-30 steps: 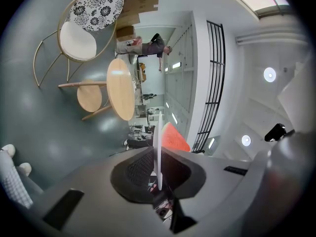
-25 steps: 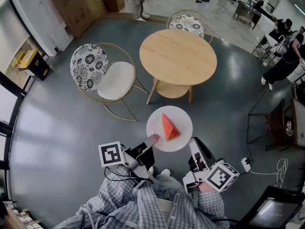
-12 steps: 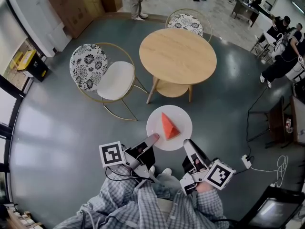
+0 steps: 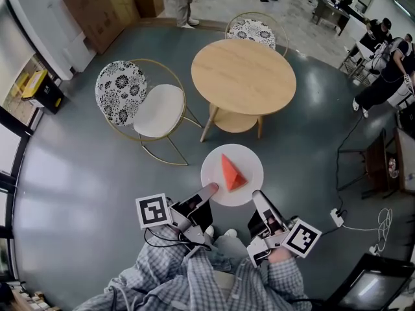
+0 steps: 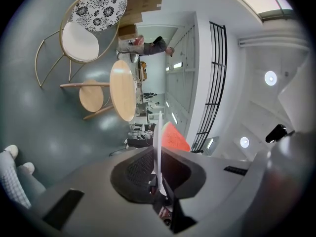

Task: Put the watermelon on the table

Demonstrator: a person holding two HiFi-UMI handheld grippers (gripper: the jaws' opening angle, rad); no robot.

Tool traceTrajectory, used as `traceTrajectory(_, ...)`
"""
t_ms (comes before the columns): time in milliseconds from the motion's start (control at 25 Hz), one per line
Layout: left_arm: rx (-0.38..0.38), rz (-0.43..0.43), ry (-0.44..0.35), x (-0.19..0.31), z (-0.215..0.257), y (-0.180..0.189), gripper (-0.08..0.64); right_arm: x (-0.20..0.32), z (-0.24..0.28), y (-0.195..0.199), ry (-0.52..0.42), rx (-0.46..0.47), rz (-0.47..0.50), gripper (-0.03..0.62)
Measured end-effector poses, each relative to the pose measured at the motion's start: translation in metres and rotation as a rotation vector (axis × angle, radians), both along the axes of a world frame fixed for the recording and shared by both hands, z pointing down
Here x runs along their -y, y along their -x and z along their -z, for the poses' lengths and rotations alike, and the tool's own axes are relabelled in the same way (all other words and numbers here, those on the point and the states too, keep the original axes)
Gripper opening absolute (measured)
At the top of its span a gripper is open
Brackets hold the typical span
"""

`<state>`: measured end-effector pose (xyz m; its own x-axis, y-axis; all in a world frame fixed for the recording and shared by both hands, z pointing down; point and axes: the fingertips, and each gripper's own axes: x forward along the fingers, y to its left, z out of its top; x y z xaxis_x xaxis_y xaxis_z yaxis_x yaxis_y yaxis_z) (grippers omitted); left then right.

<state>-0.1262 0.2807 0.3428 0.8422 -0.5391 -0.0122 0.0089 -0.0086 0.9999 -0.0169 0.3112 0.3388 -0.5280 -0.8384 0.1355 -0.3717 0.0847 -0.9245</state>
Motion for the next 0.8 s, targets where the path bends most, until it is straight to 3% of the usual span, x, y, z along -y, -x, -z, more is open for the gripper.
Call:
traceTrajectory(440,0.007,-0.013,0.002,0.005,-0.007,0.016,0.026,0.004,-0.005,0.015,-0.008,-0.015,0.006,0.043)
traceTrajectory(800,0.008,0.027,0.003,0.038,-0.007,0.01,0.026,0.042,-0.007,0.009,-0.012,-0.014,0.045,0.043)
